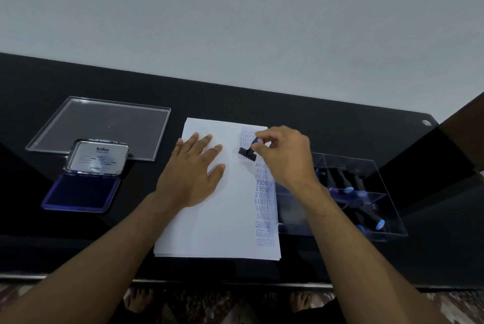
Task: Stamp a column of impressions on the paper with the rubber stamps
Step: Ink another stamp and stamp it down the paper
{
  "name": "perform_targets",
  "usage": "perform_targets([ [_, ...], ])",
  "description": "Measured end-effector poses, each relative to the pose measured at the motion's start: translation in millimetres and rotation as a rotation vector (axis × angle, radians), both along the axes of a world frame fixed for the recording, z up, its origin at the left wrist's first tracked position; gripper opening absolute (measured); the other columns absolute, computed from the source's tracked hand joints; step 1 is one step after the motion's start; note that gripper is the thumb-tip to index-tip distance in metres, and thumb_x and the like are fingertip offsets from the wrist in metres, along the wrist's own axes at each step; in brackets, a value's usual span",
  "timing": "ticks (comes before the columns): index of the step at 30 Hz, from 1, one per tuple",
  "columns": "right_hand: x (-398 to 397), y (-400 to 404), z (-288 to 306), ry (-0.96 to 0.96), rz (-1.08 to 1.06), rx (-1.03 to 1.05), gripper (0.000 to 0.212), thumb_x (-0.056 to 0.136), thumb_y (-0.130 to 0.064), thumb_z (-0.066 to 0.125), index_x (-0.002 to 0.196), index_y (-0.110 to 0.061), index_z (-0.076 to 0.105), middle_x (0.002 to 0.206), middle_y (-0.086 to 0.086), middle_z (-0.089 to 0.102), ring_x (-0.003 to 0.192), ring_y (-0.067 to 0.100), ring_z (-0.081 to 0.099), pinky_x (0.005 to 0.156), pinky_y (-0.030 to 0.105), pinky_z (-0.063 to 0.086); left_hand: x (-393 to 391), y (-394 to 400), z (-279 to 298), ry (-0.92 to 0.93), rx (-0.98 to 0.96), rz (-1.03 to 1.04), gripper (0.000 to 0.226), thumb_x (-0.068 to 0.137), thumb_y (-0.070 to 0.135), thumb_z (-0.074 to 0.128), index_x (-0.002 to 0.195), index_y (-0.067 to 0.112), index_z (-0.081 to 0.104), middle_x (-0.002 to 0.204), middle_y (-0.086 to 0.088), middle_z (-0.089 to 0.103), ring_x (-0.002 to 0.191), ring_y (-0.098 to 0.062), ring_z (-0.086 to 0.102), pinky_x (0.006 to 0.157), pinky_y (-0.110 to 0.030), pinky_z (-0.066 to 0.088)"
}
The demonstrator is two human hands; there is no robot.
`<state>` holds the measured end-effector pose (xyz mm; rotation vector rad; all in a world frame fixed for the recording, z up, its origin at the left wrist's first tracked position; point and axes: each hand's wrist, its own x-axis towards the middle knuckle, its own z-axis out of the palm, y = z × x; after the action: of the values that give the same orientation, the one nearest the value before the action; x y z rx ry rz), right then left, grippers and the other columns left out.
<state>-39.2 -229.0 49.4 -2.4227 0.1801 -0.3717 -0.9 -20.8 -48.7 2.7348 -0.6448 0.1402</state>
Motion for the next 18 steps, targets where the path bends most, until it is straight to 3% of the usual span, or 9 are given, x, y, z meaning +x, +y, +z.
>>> perform_targets([
  [3, -5.0, -4.8, -2.9, -0.092, -0.113, 0.209, 0.013, 0.084, -0.018, 0.075, 0.097, -0.02, 0.076, 0.087, -0.012, 0.071, 0.079, 0.003, 0.068, 0.079, 0.029, 0.058, 0.0, 0.6, -0.4, 0.001, -0.001, 0.001, 0.072, 0.094, 0.064, 0.017, 0.152, 0.03, 0.043, 0.165, -0.001, 0.029, 0.155, -0.024, 0.014, 0.125, -0.052, 0.011],
  [8, -11.1, -6.4, -8.4, -0.071, -0.207, 0.509, 0.018, 0.087, -0.009, 0.072, 0.103, -0.017, 0.074, 0.084, -0.004, 0.074, 0.072, 0.009, 0.072, 0.066, 0.041, 0.062, -0.5, -0.2, -0.1, 0.001, -0.006, 0.003, 0.073, 0.093, 0.065, 0.017, 0.152, 0.03, 0.043, 0.164, -0.001, 0.029, 0.155, -0.024, 0.014, 0.125, -0.051, 0.01],
  [18, -11.7, -7.0, -8.6, -0.06, -0.225, 0.553, 0.015, 0.088, -0.006, 0.071, 0.101, -0.014, 0.074, 0.081, -0.003, 0.074, 0.071, 0.011, 0.073, 0.063, 0.035, 0.062, -0.4, -0.1, -0.1, -0.001, -0.003, 0.001, 0.073, 0.093, 0.065, 0.016, 0.152, 0.03, 0.043, 0.165, 0.0, 0.028, 0.155, -0.024, 0.013, 0.125, -0.052, 0.01],
])
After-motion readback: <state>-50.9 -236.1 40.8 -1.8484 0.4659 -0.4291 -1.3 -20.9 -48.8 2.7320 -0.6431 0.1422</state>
